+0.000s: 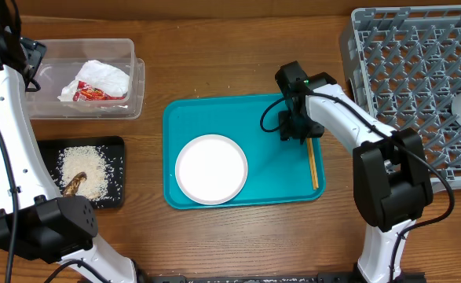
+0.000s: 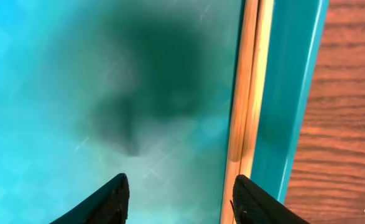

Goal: Sort waste into correct bins and load items into the dishwasher
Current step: 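Lower the right gripper and close it around the chopsticks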

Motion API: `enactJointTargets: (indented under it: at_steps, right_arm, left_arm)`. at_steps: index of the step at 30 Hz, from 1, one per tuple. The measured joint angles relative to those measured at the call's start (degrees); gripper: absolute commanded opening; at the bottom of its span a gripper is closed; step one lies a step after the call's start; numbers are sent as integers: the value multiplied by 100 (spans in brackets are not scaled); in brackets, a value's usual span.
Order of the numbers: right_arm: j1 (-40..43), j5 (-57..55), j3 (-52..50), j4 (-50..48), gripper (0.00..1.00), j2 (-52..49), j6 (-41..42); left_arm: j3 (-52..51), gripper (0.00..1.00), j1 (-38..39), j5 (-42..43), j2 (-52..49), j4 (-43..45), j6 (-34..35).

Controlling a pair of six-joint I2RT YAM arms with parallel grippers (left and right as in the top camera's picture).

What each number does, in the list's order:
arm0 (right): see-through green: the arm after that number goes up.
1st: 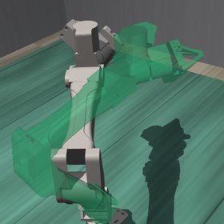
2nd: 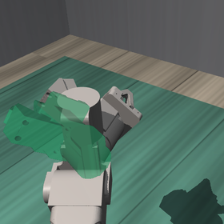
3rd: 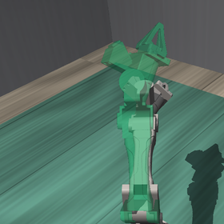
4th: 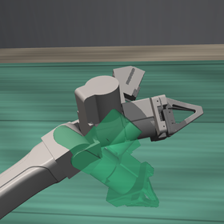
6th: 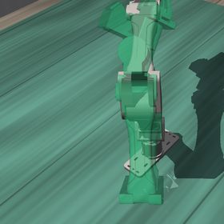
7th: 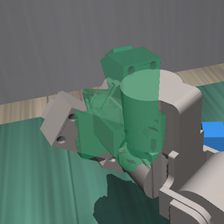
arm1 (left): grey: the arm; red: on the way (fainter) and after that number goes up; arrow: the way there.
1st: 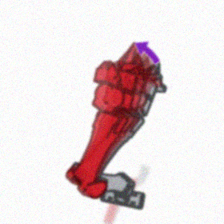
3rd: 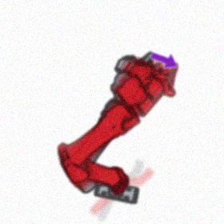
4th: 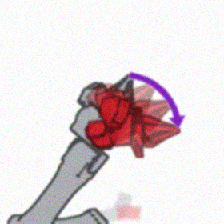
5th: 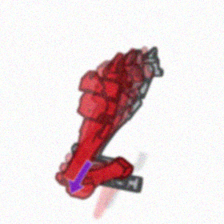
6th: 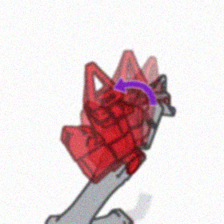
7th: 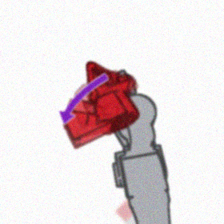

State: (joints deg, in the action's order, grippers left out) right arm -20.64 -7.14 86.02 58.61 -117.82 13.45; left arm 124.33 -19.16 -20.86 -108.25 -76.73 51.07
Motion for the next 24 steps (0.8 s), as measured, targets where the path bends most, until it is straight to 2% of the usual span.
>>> enactJointTargets:
  at_steps: [24]
  right_arm:
    - [181, 24, -22, -162, 56, -96, -2]
  left_arm:
    - [0, 100, 0, 0, 0, 0, 0]
